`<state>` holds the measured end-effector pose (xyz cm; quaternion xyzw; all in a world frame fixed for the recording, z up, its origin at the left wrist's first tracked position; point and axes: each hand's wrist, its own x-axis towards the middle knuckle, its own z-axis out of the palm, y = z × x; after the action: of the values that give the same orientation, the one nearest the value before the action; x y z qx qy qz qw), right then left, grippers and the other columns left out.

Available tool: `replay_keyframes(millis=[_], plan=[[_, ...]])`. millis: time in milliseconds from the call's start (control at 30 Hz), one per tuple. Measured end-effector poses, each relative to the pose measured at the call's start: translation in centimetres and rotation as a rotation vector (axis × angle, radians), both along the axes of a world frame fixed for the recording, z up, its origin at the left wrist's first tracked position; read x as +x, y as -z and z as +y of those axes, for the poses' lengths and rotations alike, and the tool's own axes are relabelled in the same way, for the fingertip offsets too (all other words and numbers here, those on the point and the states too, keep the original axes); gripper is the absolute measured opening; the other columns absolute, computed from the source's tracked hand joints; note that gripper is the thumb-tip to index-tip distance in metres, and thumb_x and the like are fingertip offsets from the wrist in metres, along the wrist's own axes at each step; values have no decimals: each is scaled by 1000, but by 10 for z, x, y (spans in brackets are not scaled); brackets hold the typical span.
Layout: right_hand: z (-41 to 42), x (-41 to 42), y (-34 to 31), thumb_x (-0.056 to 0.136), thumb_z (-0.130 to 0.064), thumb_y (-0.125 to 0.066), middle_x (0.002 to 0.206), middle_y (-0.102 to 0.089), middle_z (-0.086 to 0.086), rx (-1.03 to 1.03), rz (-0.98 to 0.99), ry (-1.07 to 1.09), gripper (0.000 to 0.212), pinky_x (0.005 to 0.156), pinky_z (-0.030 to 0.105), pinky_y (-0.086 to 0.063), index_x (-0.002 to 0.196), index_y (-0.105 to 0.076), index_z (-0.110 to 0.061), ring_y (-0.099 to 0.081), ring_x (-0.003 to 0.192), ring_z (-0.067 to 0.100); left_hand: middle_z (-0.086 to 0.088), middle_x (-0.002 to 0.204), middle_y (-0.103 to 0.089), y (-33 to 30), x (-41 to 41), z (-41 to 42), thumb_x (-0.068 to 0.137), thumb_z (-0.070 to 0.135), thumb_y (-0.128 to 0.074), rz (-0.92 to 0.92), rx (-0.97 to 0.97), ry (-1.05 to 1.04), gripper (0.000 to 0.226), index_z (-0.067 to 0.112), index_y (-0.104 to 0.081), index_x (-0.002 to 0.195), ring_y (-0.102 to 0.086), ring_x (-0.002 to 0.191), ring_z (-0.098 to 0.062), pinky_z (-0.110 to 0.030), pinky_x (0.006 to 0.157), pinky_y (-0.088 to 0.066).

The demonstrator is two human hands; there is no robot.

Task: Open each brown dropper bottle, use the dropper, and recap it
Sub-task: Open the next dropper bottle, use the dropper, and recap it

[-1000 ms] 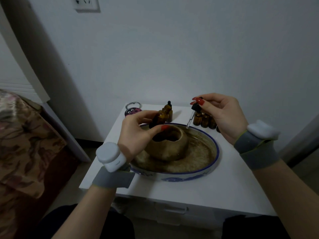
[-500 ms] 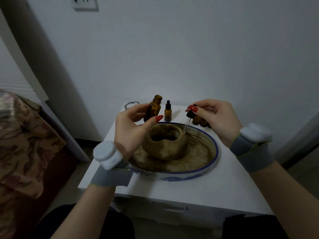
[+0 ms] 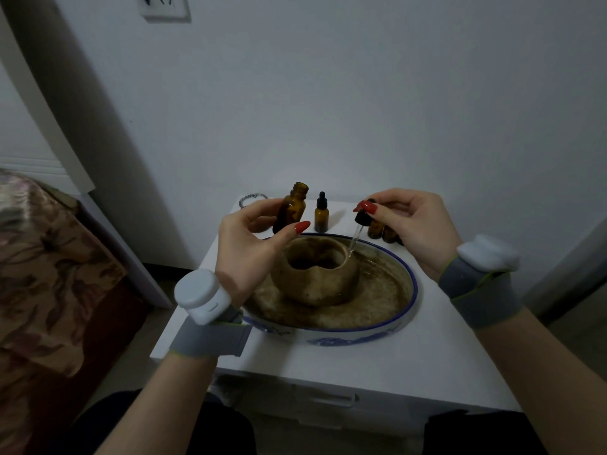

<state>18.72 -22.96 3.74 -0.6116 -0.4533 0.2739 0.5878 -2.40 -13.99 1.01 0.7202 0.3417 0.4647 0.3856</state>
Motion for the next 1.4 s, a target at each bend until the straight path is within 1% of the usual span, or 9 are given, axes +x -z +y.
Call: replay_keyframes(millis=[200, 333, 467, 600, 667, 767, 933, 1100, 1400], plan=[[1, 0, -1, 86, -12, -67, 85, -72, 7, 1, 1, -8, 18, 53, 20, -46, 99, -71, -2, -62, 64, 4, 6, 107, -72, -2, -1, -1, 76, 28, -79, 4, -18, 3, 41, 22, -69, 115, -67, 99, -16, -44, 92, -54], [1, 0, -1, 86, -12, -67, 86, -72, 6, 8, 9, -11, 16, 53, 15, -46, 99, -71, -4, -63, 64, 1, 6, 107, -72, -3, -1, -2, 76, 28, -79, 16, -12, 9, 42, 20, -69, 116, -67, 99, -17, -43, 92, -54], [2, 1, 0, 86, -13, -67, 83, -72, 3, 18, 16, 14, 10, 51, 14, -46, 94, -71, -11, -63, 63, 1, 6, 108, -72, -4, -1, -3, 76, 27, -79, 10, -15, 10, 41, 20, -69, 115, -67, 100, -17, -43, 92, -54], [3, 5, 1, 86, -13, -67, 87, -73, -2, 32, 28, 43, 8, 57, 12, -49, 91, -71, -17, -67, 71, 0, 7, 107, -72, -4, -1, -4, 76, 27, -79, 12, -14, 12, 41, 21, -69, 115, -67, 100, -15, -42, 93, -54], [4, 6, 1, 86, -13, -68, 87, -73, -2, 38, 30, 50, 8, 57, 9, -47, 90, -71, -19, -66, 70, -1, 8, 107, -72, -5, -2, -3, 76, 26, -79, 11, -12, 11, 39, 22, -69, 114, -67, 99, -14, -42, 93, -54], [6, 6, 2, 85, -12, -69, 84, -73, 1, 44, 48, 51, 7, 53, 7, -44, 90, -72, -16, -63, 62, -3, 8, 106, -72, -5, -2, -3, 75, 27, -80, 6, -7, 13, 39, 21, -70, 113, -68, 99, -13, -41, 93, -54], [8, 6, 2, 85, -11, -69, 87, -72, 4, 52, 33, 45, 12, 57, 7, -46, 96, -72, -8, -64, 64, -3, 11, 106, -72, -5, -2, -3, 75, 28, -79, 8, -5, 14, 39, 24, -69, 112, -67, 99, -10, -36, 93, -54], [10, 5, 2, 86, -8, -68, 80, -69, 3, 57, 38, 39, 17, 51, 6, -43, 101, -70, 0, -61, 56, -5, 10, 106, -72, -6, -2, -4, 74, 28, -80, 0, -13, 7, 39, 25, -69, 111, -67, 100, -12, -34, 93, -54], [12, 4, 1, 85, -9, -69, 82, -70, 5, 54, 30, 50, 16, 51, 6, -42, 98, -71, -1, -61, 56, -4, 12, 105, -72, -5, -3, -3, 74, 32, -80, 11, -10, 1, 40, 26, -70, 112, -67, 99, -11, -34, 92, -54]])
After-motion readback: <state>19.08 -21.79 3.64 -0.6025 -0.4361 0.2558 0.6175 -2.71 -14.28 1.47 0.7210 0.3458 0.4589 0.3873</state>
